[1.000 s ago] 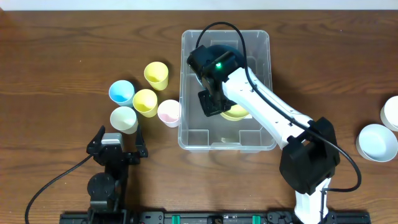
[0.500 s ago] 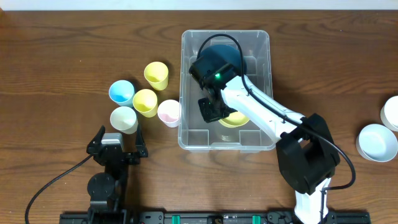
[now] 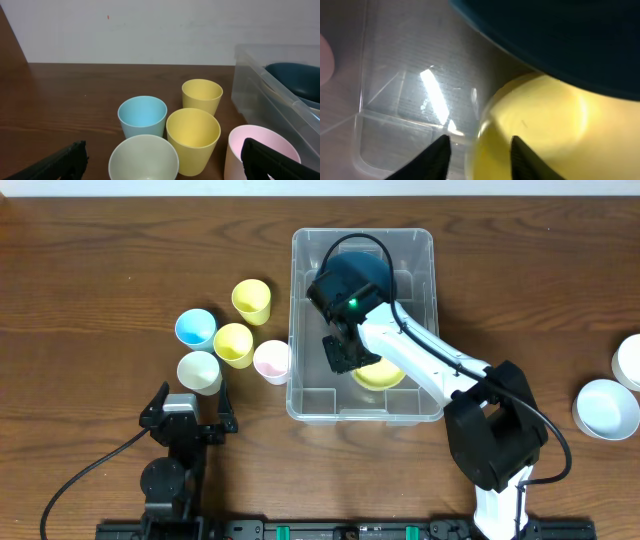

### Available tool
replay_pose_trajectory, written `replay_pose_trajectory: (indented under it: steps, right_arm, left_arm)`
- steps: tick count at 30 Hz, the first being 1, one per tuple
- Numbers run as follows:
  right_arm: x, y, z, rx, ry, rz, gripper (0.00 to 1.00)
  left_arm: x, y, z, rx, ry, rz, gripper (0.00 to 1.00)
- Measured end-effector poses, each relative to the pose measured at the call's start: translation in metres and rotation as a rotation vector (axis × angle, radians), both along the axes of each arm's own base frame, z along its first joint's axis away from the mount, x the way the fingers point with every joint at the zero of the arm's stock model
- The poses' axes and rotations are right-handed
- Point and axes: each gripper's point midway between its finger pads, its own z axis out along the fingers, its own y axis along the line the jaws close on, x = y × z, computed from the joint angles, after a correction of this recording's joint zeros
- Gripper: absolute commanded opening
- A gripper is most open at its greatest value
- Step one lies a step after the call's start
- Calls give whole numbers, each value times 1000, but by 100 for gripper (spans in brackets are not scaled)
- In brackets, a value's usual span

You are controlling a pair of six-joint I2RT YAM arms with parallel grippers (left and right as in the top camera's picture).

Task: Pack container
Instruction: 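Carry the yellow bowl left and lower it into the container, then release the yellow bowl and move the right gripper to the white bowls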

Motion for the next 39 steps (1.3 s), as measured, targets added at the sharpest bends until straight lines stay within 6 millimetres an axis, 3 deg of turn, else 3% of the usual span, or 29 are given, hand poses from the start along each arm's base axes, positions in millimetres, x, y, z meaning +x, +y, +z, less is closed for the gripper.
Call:
replay_pose_trajectory:
  steps: [6, 10, 11, 12, 13, 14, 20, 27, 30, 33, 36, 39]
  right_arm:
    - [-4, -5, 6, -25, 20, -2, 47]
    - [7, -2, 43, -16, -5, 2, 57]
    - [12, -3, 57, -13, -23, 1, 61]
    - [15, -5, 68, -17, -34, -4, 77]
    - [18, -9, 82, -26, -50, -12, 99]
    - [22, -14, 96, -37, -69, -16, 99]
    - [21, -81, 172, -163, -160, -204, 99]
    - [19, -170, 235, -101, -314, -558, 99]
    - [8, -197, 246, -87, -341, -666, 99]
    - [-14, -229, 241, -110, -317, -787, 99]
    - [-36, -262, 222, -167, -265, -924, 99]
    - [-43, -288, 190, -206, -216, -1036, 99]
  left_arm:
    - [0, 0, 0, 0, 0, 0, 98]
    - [0, 0, 0, 0, 0, 0, 98]
    - [0, 0, 0, 0, 0, 0, 98]
    - [0, 0, 0, 0, 0, 0, 98]
    - [0, 0, 0, 0, 0, 0, 98]
    - [0, 0, 0, 0, 0, 0, 98]
    - [0, 0, 0, 0, 0, 0, 98]
    - [0, 0, 0, 0, 0, 0, 98]
    - [0, 0, 0, 0, 0, 0, 98]
    - [0, 0, 0, 0, 0, 0, 98]
    - [0, 0, 0, 0, 0, 0, 98]
    - [0, 0, 0, 0, 0, 0, 98]
